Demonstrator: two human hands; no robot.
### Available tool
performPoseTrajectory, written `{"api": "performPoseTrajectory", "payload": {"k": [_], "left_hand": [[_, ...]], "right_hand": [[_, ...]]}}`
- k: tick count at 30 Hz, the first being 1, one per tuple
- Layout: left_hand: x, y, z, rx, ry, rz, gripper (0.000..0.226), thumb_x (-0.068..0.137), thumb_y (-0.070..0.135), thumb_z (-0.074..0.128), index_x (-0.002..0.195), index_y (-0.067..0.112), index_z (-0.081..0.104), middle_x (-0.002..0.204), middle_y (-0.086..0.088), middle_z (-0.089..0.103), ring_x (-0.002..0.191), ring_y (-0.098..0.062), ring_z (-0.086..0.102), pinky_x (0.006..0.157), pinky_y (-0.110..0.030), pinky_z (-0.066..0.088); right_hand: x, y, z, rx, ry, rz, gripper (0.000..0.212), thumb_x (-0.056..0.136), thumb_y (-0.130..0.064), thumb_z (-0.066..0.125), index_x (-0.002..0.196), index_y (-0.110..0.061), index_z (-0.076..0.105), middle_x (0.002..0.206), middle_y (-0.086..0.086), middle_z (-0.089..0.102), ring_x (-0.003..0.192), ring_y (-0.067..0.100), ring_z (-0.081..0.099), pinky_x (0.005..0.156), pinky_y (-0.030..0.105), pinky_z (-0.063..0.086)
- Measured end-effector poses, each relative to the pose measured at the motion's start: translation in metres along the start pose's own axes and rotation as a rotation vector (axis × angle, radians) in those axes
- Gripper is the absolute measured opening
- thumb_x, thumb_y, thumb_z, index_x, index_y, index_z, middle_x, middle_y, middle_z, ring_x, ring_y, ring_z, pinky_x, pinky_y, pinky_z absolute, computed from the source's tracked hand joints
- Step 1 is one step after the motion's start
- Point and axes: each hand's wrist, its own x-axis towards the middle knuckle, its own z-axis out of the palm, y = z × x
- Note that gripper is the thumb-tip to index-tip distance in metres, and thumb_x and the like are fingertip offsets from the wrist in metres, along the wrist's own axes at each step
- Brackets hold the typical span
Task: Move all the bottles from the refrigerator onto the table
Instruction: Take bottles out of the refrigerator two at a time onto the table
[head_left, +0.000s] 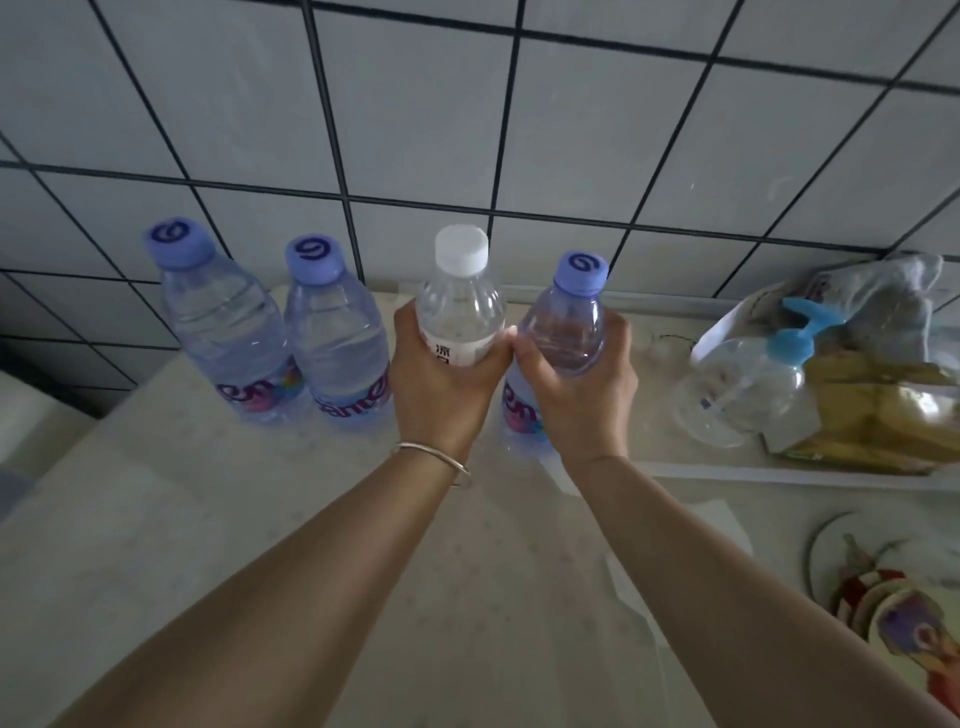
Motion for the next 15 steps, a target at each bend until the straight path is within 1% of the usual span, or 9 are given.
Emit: {"api": "performPoseTrajectory", "payload": {"k": [2, 4, 5, 7, 10, 11, 12, 14, 15], "left_hand": [[0.003, -0.002, 0.001, 0.007, 0.007, 0.022, 0.058, 0.062, 0.028, 0.084, 0.107, 0.022, 0.047, 0.092, 0.011, 0.059, 0.081, 0.007, 0.055, 0.065, 0.001, 0.038], [0.004, -0.003, 0.001, 0.019, 0.012, 0.031, 0.058, 0.063, 0.024, 0.084, 0.106, 0.023, 0.045, 0.091, 0.015, 0.057, 0.079, 0.012, 0.054, 0.066, 0.003, 0.037], [0.003, -0.003, 0.001, 0.033, 0.007, 0.03, 0.06, 0.063, 0.024, 0.084, 0.107, 0.023, 0.044, 0.092, 0.017, 0.056, 0.081, 0.012, 0.053, 0.066, 0.004, 0.036], [-0.001, -0.003, 0.001, 0.063, -0.013, 0.028, 0.062, 0.061, 0.025, 0.085, 0.107, 0.024, 0.043, 0.091, 0.022, 0.054, 0.081, 0.013, 0.052, 0.066, 0.004, 0.036], [-0.006, 0.0, 0.0, 0.065, -0.046, -0.007, 0.062, 0.062, 0.024, 0.085, 0.106, 0.025, 0.04, 0.087, 0.029, 0.049, 0.074, 0.024, 0.052, 0.063, 0.005, 0.034], [-0.007, 0.002, -0.002, 0.065, -0.057, -0.032, 0.062, 0.063, 0.024, 0.084, 0.107, 0.025, 0.04, 0.087, 0.03, 0.049, 0.074, 0.024, 0.051, 0.062, 0.005, 0.034], [-0.007, 0.004, -0.003, 0.068, -0.072, -0.065, 0.062, 0.063, 0.024, 0.084, 0.108, 0.023, 0.041, 0.087, 0.029, 0.05, 0.075, 0.021, 0.051, 0.062, 0.004, 0.035], [-0.01, 0.009, -0.007, 0.058, -0.111, -0.122, 0.06, 0.061, 0.023, 0.083, 0.109, 0.018, 0.047, 0.089, 0.019, 0.059, 0.079, 0.011, 0.057, 0.064, -0.001, 0.039], [-0.012, 0.013, -0.01, 0.045, -0.124, -0.137, 0.057, 0.061, 0.022, 0.082, 0.108, 0.016, 0.05, 0.091, 0.013, 0.063, 0.081, 0.007, 0.061, 0.065, -0.005, 0.041]], "right_hand": [[-0.001, 0.0, 0.002, -0.006, 0.007, -0.025, 0.062, 0.056, -0.051, 0.079, 0.102, -0.022, 0.05, 0.09, -0.007, 0.062, 0.079, 0.004, 0.059, 0.065, -0.002, 0.038], [-0.004, 0.002, 0.0, -0.003, 0.017, -0.042, 0.061, 0.052, -0.058, 0.07, 0.1, -0.028, 0.046, 0.089, -0.011, 0.06, 0.079, 0.0, 0.058, 0.066, -0.002, 0.037], [-0.006, 0.004, -0.001, -0.004, 0.014, -0.048, 0.059, 0.054, -0.056, 0.07, 0.1, -0.03, 0.044, 0.089, -0.012, 0.06, 0.08, 0.0, 0.059, 0.067, -0.002, 0.038], [-0.008, 0.006, -0.005, -0.014, -0.002, -0.039, 0.056, 0.059, -0.047, 0.078, 0.101, -0.032, 0.044, 0.092, -0.011, 0.062, 0.085, 0.004, 0.061, 0.068, -0.001, 0.039], [-0.01, 0.005, -0.011, -0.073, -0.057, 0.002, 0.057, 0.064, -0.041, 0.082, 0.103, -0.036, 0.041, 0.101, -0.008, 0.064, 0.093, 0.009, 0.061, 0.072, 0.006, 0.042], [-0.011, 0.002, -0.014, -0.084, -0.088, 0.021, 0.058, 0.064, -0.042, 0.082, 0.103, -0.038, 0.04, 0.102, -0.011, 0.064, 0.093, 0.007, 0.061, 0.072, 0.01, 0.043], [-0.012, -0.002, -0.018, -0.083, -0.125, 0.05, 0.058, 0.064, -0.042, 0.082, 0.103, -0.04, 0.038, 0.099, -0.016, 0.062, 0.09, 0.0, 0.06, 0.069, 0.009, 0.042], [-0.014, -0.012, -0.027, -0.048, -0.212, 0.111, 0.057, 0.068, -0.032, 0.081, 0.102, -0.04, 0.036, 0.087, -0.025, 0.055, 0.074, -0.018, 0.056, 0.055, 0.001, 0.039], [-0.015, -0.017, -0.033, -0.045, -0.245, 0.135, 0.055, 0.07, -0.023, 0.081, 0.1, -0.038, 0.037, 0.08, -0.025, 0.052, 0.064, -0.024, 0.053, 0.048, 0.0, 0.037]]}}
